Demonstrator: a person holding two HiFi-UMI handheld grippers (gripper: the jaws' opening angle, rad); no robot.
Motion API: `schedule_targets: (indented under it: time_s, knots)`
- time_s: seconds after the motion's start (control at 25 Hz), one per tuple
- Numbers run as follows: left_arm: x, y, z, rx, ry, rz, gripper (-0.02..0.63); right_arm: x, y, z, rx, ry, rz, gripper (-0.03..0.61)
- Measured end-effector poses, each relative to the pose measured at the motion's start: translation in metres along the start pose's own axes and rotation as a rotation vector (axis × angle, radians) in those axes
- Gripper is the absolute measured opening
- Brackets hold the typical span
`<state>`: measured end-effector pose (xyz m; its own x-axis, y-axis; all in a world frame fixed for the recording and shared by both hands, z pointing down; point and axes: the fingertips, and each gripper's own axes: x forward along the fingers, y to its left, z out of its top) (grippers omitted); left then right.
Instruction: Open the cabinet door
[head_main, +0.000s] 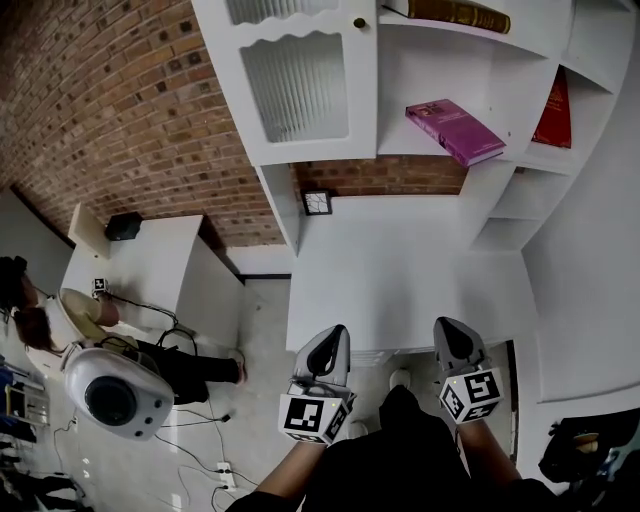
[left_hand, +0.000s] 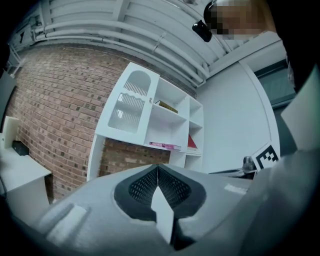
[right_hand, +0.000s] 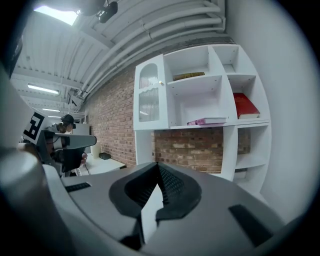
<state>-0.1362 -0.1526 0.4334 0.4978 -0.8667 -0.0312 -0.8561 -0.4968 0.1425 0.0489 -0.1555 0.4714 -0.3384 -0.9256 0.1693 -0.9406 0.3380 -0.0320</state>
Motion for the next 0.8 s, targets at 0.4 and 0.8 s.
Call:
schedule_targets:
  time_s: [0.4, 0.8]
  knots:
    - [0.119, 0.0, 0.028, 0.042, -0.019, -0.012, 0.02, 0.08, -0.069, 0.017, 0.028, -0.01, 0.03, 0.002]
    - [0.203, 0.001, 0.062, 0.055, -0.044, 0.015, 0.02, 0.143, -0.09, 0.039, 0.058, -0.04, 0.168, 0.002]
